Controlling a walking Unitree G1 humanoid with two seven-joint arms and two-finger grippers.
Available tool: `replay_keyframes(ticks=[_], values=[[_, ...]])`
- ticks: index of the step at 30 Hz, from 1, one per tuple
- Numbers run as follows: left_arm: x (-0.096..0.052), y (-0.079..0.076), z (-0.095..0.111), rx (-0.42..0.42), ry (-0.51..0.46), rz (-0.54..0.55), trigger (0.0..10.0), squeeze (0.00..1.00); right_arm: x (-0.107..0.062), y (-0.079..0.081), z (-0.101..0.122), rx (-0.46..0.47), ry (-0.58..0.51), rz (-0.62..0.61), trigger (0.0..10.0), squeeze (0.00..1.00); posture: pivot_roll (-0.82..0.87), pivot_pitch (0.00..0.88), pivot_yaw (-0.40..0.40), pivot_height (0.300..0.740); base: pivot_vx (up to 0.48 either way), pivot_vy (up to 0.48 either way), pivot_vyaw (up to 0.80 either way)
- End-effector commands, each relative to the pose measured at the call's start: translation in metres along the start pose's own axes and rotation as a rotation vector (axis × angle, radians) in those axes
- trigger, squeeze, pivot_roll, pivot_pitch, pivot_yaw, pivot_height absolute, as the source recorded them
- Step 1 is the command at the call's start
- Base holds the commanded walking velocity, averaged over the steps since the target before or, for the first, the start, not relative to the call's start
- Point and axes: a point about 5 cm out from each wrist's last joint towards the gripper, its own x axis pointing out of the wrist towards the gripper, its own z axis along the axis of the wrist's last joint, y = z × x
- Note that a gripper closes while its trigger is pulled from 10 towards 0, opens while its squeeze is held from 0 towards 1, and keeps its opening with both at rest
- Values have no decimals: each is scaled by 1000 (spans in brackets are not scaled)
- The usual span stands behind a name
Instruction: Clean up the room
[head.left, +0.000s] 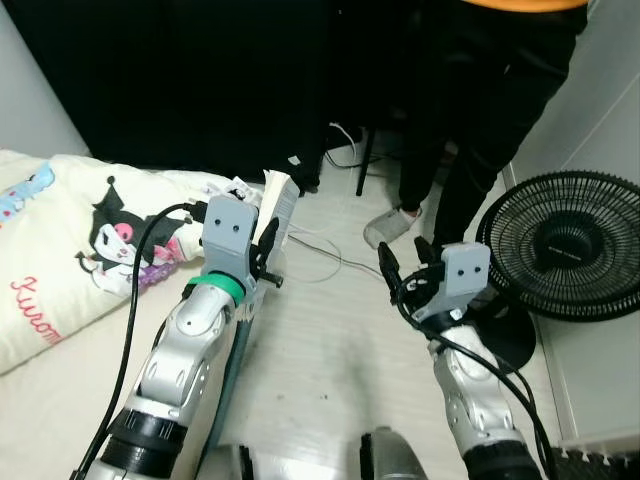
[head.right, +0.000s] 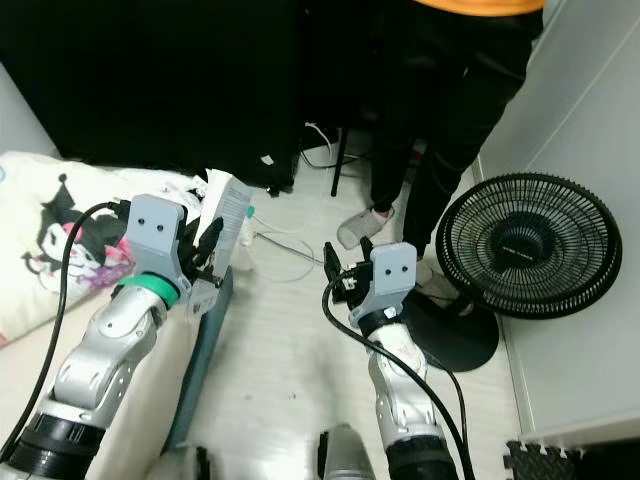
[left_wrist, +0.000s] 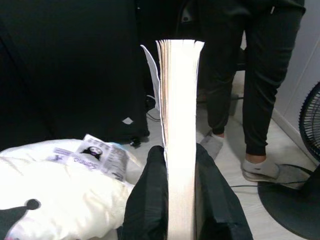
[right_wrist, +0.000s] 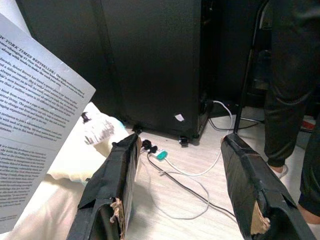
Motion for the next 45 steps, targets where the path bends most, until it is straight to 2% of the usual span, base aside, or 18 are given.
replay_keyframes(ticks=[1, 19, 29, 34, 45], values=[[-1, 1, 5, -2, -22, 0, 10000, 0, -5, -3, -6, 8, 28, -18, 10000, 0, 34, 81, 16, 692, 0, 0, 0], [-1, 1, 3, 8, -10, 1, 10000, 0, -4, -4, -7, 6, 32, -28, 10000, 0, 35, 77, 15, 740, 0, 0, 0], [-2, 3, -9, 29, 33, 40, 10000, 0, -8, -2, -15, 10, 56, -26, 10000, 0, 36, 74, 13, 740, 0, 0, 0], [-5, 7, -21, 77, 64, 62, 10000, 0, -10, -1, -20, 13, 76, -17, 10000, 0, 40, 62, 10, 740, 0, 0, 0], [-7, 12, -29, 98, 90, 84, 10000, 0, -5, 4, -22, 20, 80, 5, 10000, 0, 51, 51, 8, 740, 0, 0, 0]])
